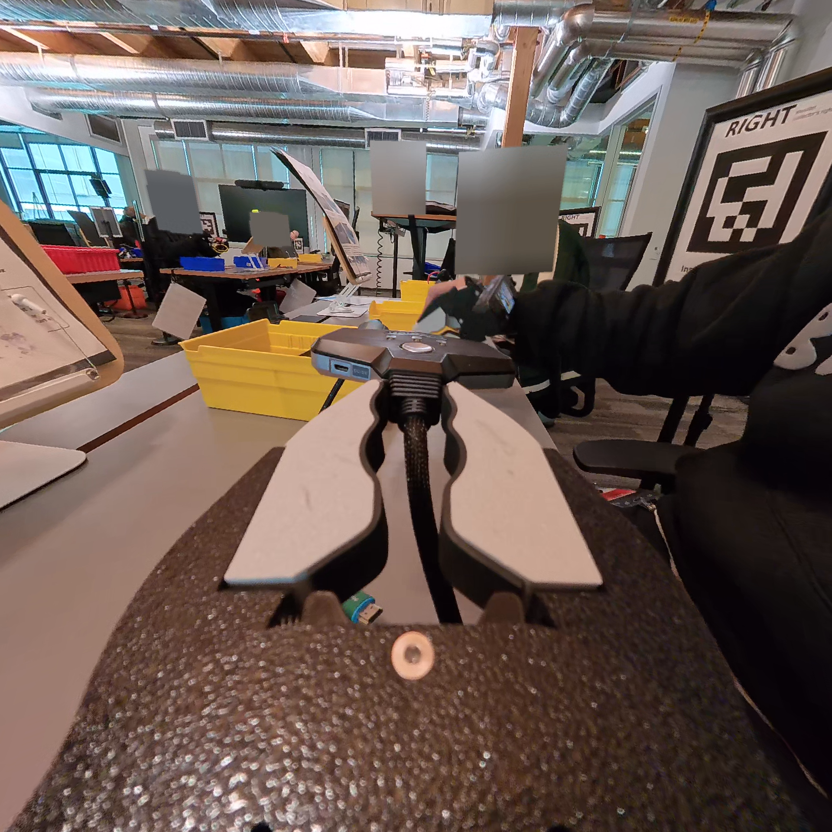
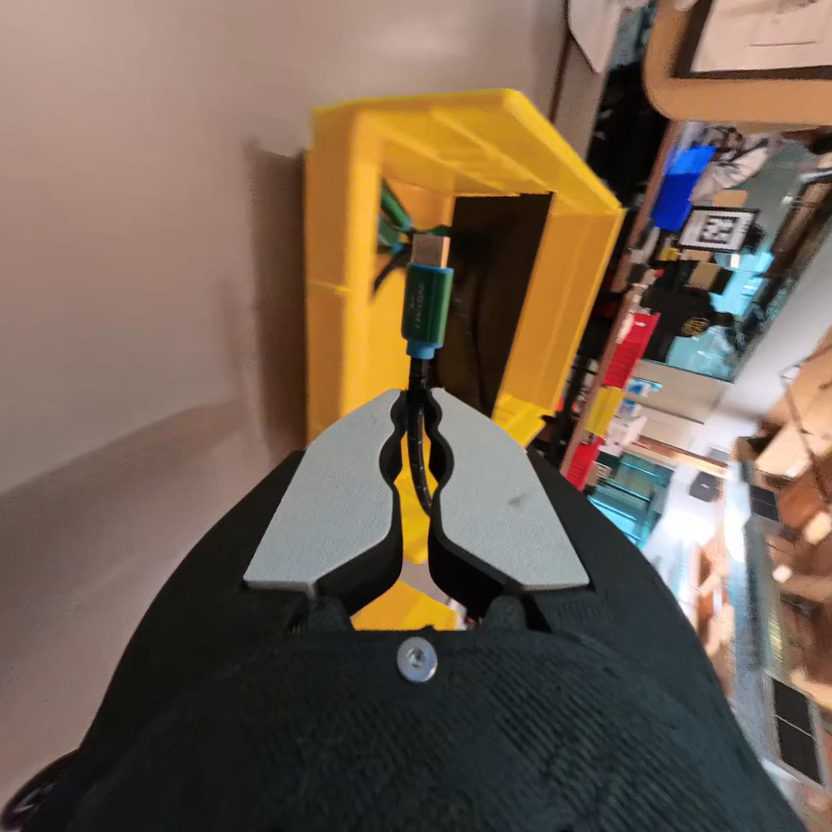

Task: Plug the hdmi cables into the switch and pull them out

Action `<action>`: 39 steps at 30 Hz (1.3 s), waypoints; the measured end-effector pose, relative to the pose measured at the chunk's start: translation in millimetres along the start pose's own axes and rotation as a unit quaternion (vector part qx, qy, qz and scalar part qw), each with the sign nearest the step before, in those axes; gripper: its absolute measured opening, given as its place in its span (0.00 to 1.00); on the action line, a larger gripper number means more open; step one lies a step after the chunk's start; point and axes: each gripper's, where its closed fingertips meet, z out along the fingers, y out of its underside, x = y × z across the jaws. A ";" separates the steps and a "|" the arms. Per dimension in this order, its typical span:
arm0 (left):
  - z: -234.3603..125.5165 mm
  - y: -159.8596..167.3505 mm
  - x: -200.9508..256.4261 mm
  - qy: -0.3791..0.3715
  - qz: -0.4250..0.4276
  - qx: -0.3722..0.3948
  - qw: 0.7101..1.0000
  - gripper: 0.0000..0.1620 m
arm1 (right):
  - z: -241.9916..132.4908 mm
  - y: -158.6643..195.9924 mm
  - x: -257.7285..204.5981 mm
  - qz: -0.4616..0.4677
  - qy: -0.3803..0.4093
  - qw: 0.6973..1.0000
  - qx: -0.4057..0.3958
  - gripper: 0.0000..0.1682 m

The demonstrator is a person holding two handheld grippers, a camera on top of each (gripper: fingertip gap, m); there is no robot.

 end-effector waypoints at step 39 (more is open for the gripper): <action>2.5 -3.3 8.4 0.021 0.012 0.002 1.000 0.13 | -6.9 -72.7 20.5 0.146 -0.170 0.967 0.125 0.20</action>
